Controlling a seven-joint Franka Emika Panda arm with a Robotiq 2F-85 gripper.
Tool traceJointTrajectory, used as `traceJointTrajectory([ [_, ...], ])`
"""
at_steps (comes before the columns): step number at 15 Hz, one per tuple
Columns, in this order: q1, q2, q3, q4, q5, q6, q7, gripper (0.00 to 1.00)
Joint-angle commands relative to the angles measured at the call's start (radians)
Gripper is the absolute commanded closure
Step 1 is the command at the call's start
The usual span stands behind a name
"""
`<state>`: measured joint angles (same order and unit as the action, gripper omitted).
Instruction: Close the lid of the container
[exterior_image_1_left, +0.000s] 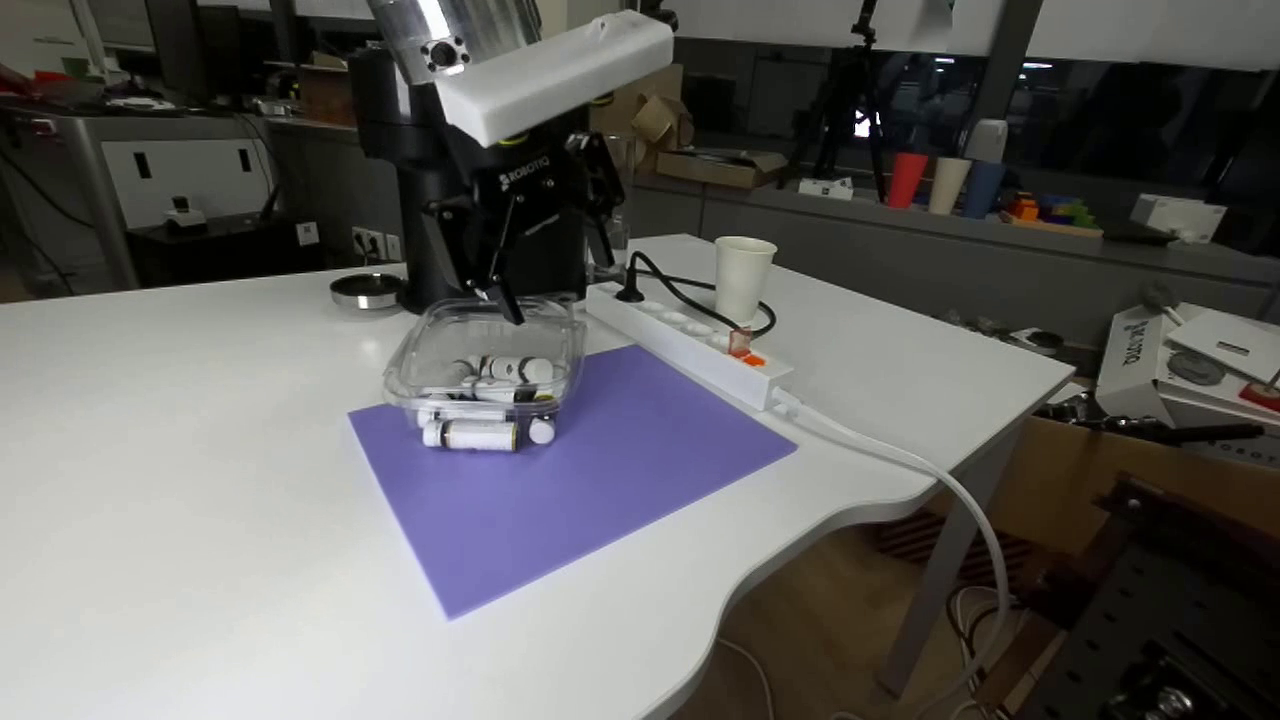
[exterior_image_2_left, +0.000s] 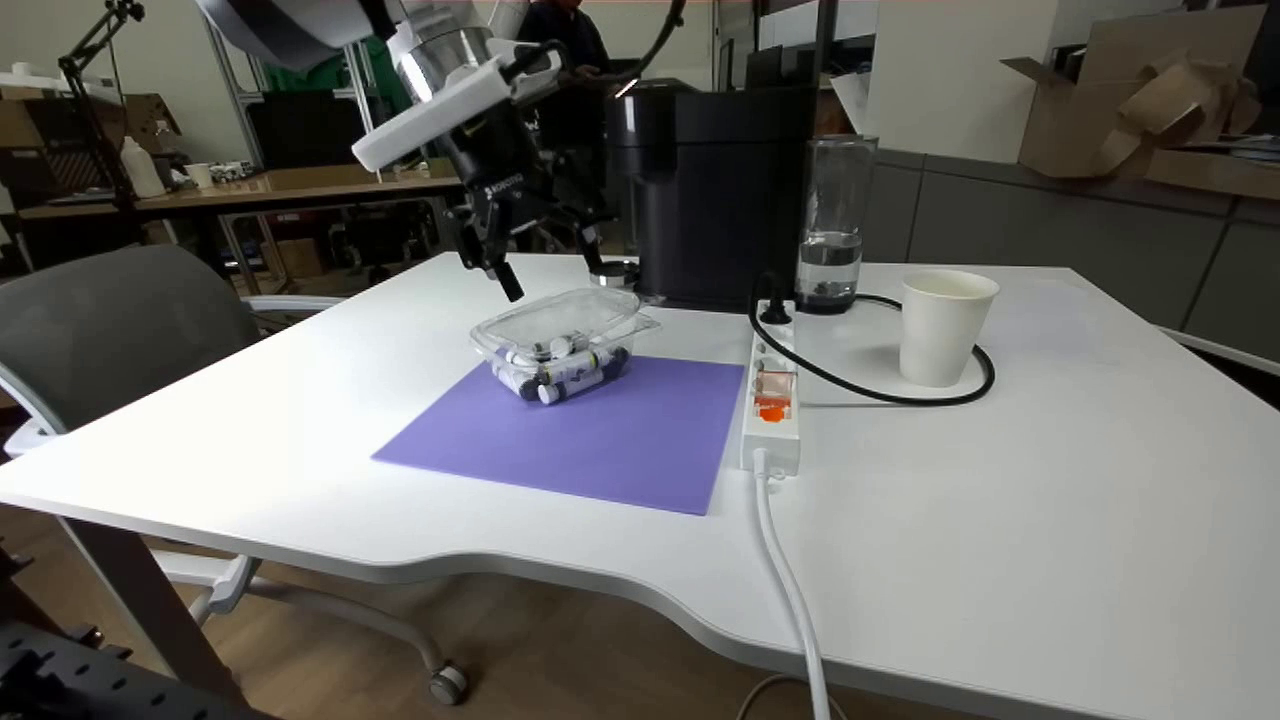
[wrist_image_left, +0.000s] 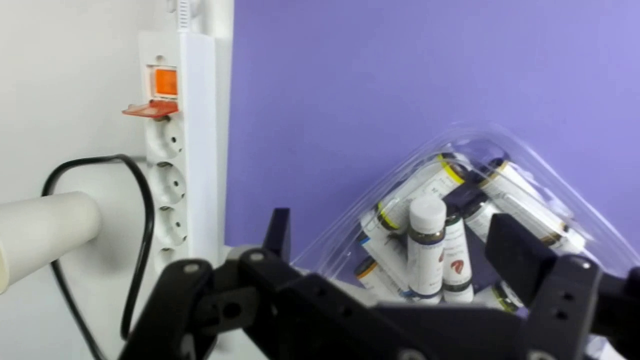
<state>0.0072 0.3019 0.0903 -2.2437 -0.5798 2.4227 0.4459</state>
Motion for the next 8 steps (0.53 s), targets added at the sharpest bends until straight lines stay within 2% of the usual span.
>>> traceJointTrajectory([
  [1,-0.005,-0.042,-0.028,-0.012,0.210,0.001,-0.213,0.00],
  [4,-0.001,-0.069,-0.050,-0.015,0.267,0.006,-0.345,0.00],
  [8,0.000,-0.105,-0.066,-0.026,0.278,0.025,-0.442,0.00],
])
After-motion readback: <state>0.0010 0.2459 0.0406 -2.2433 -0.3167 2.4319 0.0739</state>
